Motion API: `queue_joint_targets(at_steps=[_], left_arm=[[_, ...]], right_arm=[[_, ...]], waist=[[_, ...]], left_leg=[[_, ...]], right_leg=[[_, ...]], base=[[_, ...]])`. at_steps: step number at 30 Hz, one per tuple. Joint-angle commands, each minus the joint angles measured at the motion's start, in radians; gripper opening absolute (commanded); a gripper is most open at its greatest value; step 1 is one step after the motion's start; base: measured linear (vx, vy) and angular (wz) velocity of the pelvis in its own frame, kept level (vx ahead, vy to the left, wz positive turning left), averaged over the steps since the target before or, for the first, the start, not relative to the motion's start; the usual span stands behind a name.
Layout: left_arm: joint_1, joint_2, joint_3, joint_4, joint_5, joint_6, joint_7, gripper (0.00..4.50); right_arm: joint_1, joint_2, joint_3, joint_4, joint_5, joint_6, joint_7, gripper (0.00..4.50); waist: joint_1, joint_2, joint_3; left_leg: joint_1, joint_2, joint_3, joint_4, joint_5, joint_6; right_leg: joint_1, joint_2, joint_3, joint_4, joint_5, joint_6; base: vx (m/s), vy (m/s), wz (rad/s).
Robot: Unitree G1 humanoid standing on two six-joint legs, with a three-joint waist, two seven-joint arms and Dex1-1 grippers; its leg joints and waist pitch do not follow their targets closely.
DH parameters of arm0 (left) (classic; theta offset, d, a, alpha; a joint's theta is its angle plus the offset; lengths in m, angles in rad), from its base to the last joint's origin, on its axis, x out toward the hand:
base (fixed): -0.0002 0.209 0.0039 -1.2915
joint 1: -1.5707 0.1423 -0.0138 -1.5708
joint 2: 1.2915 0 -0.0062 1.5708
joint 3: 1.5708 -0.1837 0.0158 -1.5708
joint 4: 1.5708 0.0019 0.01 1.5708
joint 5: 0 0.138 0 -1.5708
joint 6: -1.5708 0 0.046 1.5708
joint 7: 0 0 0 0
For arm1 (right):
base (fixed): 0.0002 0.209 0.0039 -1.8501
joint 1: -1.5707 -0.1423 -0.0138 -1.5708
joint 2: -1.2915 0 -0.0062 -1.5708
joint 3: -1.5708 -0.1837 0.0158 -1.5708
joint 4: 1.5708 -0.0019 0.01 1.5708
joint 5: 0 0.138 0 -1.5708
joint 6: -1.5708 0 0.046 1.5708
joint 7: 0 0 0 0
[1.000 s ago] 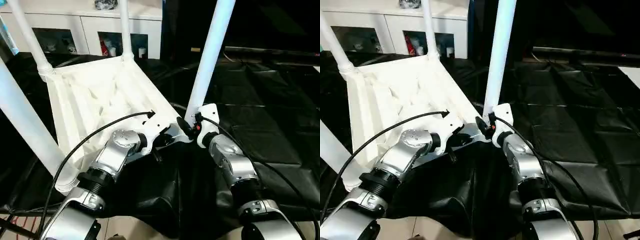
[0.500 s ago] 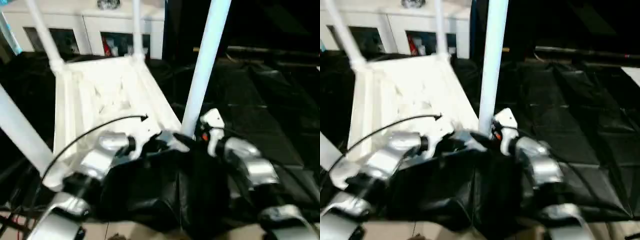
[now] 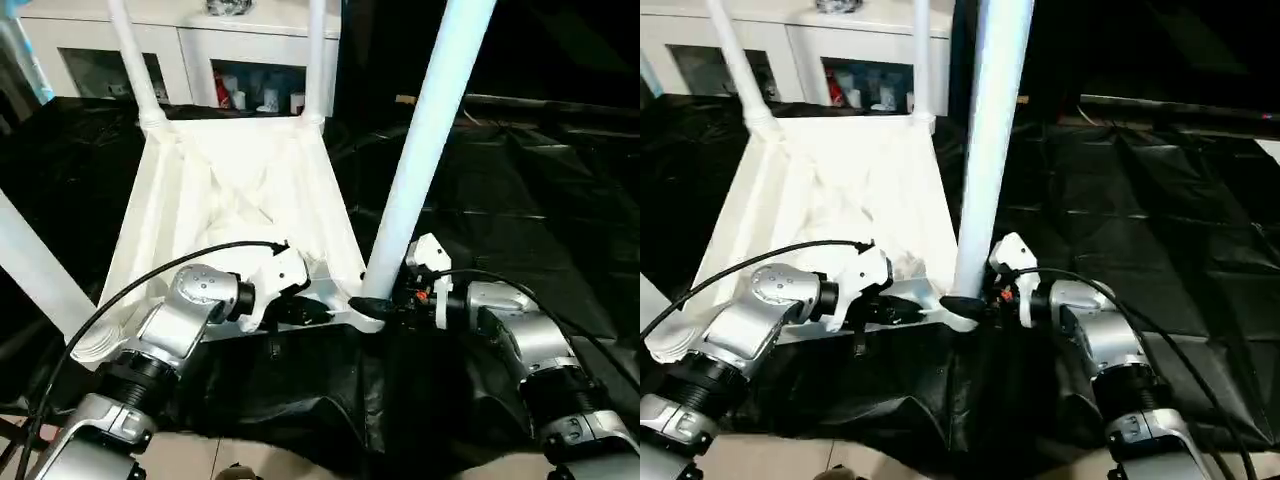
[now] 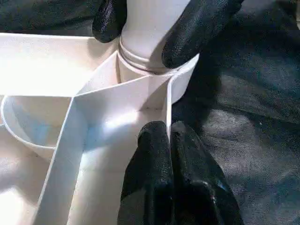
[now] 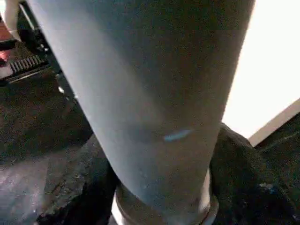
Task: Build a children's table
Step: Rotate leg to tighten
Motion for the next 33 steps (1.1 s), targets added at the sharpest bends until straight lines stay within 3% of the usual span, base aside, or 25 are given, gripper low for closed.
queue_joint_targets(at_steps=[1,7,9,13,15,17,18,19,22,24,28,33], left_arm=[[-0.017,-0.013,-0.001,-0.047,-0.042,-0.029,-0.027,0.0],[-0.044,-0.058,0.016,-0.013,-0.025,-0.003,0.065,0.0],[-0.054,-0.072,0.022,0.002,-0.018,0.001,0.094,0.0],[-0.115,-0.151,0.046,0.068,0.008,0.036,0.239,0.0],[-0.138,-0.18,0.055,0.098,0.019,0.042,0.296,0.0],[-0.168,-0.223,0.062,0.139,0.029,0.047,0.363,0.0],[-0.177,-0.238,0.065,0.153,0.032,0.051,0.392,0.0],[-0.177,-0.238,0.065,0.153,0.032,0.051,0.392,0.0],[-0.191,-0.268,0.067,0.175,0.041,0.047,0.435,0.0],[-0.184,-0.269,0.054,0.162,0.039,0.037,0.406,0.0],[-0.157,-0.243,0.037,0.118,0.02,0.009,0.326,0.0],[-0.135,-0.207,0.033,0.099,0.009,-0.012,0.266,0.0]], right_arm=[[0.015,-0.007,0.01,-0.006,0.01,0.017,0.015,2.42],[0.036,0.041,0.003,-0.003,0.001,0.04,-0.073,2.38],[0.035,0.056,-0.003,0.006,-0.007,0.046,-0.112,2.38],[-0.003,0.163,-0.058,0.107,-0.045,0.044,-0.395,2.38],[-0.017,0.204,-0.077,0.128,-0.043,0.048,-0.473,2.37],[-0.048,0.272,-0.106,0.165,-0.036,0.052,-0.592,2.37],[-0.057,0.296,-0.104,0.171,-0.035,0.053,-0.609,2.37],[-0.057,0.296,-0.104,0.171,-0.035,0.053,-0.609,2.37],[-0.075,0.348,-0.082,0.175,-0.05,0.026,-0.625,2.37],[-0.079,0.359,-0.05,0.175,-0.064,0.003,-0.582,2.92],[-0.086,0.351,-0.071,0.168,-0.025,0.028,-0.516,3.24],[-0.068,0.285,-0.046,0.122,-0.022,0.035,-0.411,3.56]], waist=[[-0.002,-0.001,-0.063],[-0.002,0.001,-0.064],[-0.005,0.0,-0.061],[-0.019,0.002,-0.055],[-0.027,0.005,-0.058],[-0.031,0.006,-0.06],[-0.03,0.008,-0.064],[-0.03,0.008,-0.064],[-0.028,0.007,-0.069],[-0.024,0.002,-0.068],[-0.024,0.003,-0.065],[-0.029,0.003,-0.063]], left_leg=[[0.0,0.033,-0.005,-0.066,-0.2,0.054],[-0.001,0.032,-0.005,-0.066,-0.195,0.052],[-0.001,0.03,-0.007,-0.068,-0.216,0.042],[0.009,0.02,-0.008,-0.065,-0.264,0.014],[0.001,0.021,-0.011,-0.065,-0.253,0.014],[0.007,0.02,-0.01,-0.063,-0.256,0.014],[0.001,0.02,-0.011,-0.064,-0.237,0.019],[0.001,0.02,-0.011,-0.064,-0.237,0.019],[-0.003,0.024,-0.008,-0.065,-0.188,0.036],[-0.006,0.025,-0.007,-0.066,-0.166,0.045],[-0.004,0.025,-0.005,-0.067,-0.184,0.056],[-0.002,0.028,-0.006,-0.069,-0.197,0.055]], right_leg=[[0.061,-0.071,0.07,-0.081,-0.349,-0.113],[0.061,-0.07,0.071,-0.079,-0.333,-0.116],[0.061,-0.071,0.067,-0.086,-0.383,-0.101],[0.051,-0.073,0.056,-0.113,-0.537,-0.045],[0.057,-0.072,0.055,-0.109,-0.523,-0.035],[0.051,-0.071,0.056,-0.112,-0.508,-0.039],[0.056,-0.071,0.057,-0.106,-0.472,-0.047],[0.056,-0.071,0.057,-0.106,-0.472,-0.047],[0.061,-0.07,0.064,-0.089,-0.357,-0.082],[0.064,-0.07,0.066,-0.083,-0.321,-0.094],[0.063,-0.073,0.067,-0.088,-0.349,-0.098],[0.062,-0.072,0.067,-0.089,-0.363,-0.097]], base=[[0.0,0.0,0.0],[0.0,0.0,0.0],[0.0,0.0,0.0],[0.0,0.0,0.0],[0.0,0.0,0.0],[0.0,0.0,0.0],[0.0,0.0,0.0],[0.0,0.0,0.0],[0.0,0.0,0.0],[0.0,0.0,0.0],[0.0,0.0,0.0],[0.0,0.0,0.0]])
